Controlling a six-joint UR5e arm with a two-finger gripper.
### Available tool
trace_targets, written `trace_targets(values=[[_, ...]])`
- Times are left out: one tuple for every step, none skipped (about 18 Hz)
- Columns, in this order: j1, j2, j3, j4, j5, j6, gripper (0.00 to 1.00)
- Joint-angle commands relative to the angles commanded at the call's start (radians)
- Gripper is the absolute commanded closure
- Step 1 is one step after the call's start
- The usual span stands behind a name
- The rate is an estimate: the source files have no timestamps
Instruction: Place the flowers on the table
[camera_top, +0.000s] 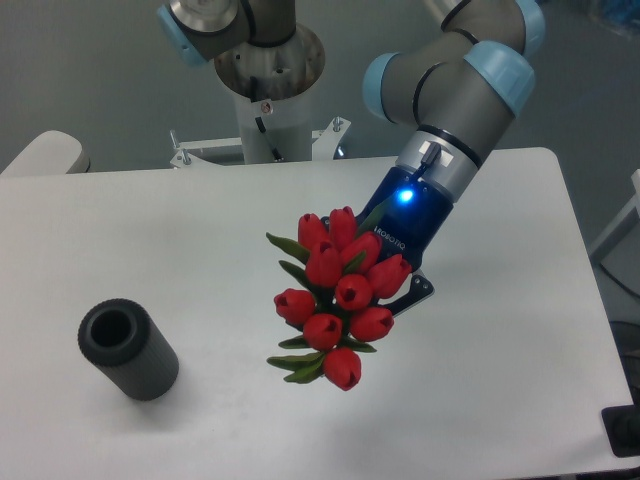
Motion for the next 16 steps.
trace_targets(values=[[-0.002, 0.000, -0.002, 0.000, 0.009, 0.000, 0.60], [-0.002, 0.000, 0.002, 0.000, 0.021, 0.000, 0.60], [-0.003, 0.002, 0.003, -0.002, 0.034, -0.002, 0.60], [-0.003, 0.003, 0.005, -0.002, 0.041, -0.002, 0.60], [-0.003, 0.006, 0.003, -0.002, 0.044, -0.002, 0.60], [-0.003, 0.006, -0.001, -0.002, 0.046, -0.002, 0.60], [-0.003, 0.006, 0.000, -0.002, 0.046, -0.002, 0.60], [-0.002, 0.008, -0.002, -0.002, 0.048, -0.002, 0.60], [0.000, 0.011, -0.003, -0.002, 0.058, -0.002, 0.60], [0.000, 0.014, -0.005, -0.002, 0.077, -0.002, 0.60], [0.000, 0.018, -0.006, -0.002, 0.101, -0.002, 0.60], [-0.002, 0.024, -0.006, -0.002, 0.132, 0.000, 0.60], [-0.003, 0.031, -0.011, -0.002, 0.173, 0.011, 0.60], [-0.005, 0.040, -0.018, -0.002, 0.219, 0.037, 0.60], [-0.006, 0.049, -0.029, -0.003, 0.265, 0.069, 0.60], [-0.009, 0.055, -0.043, -0.005, 0.302, 0.096, 0.60]])
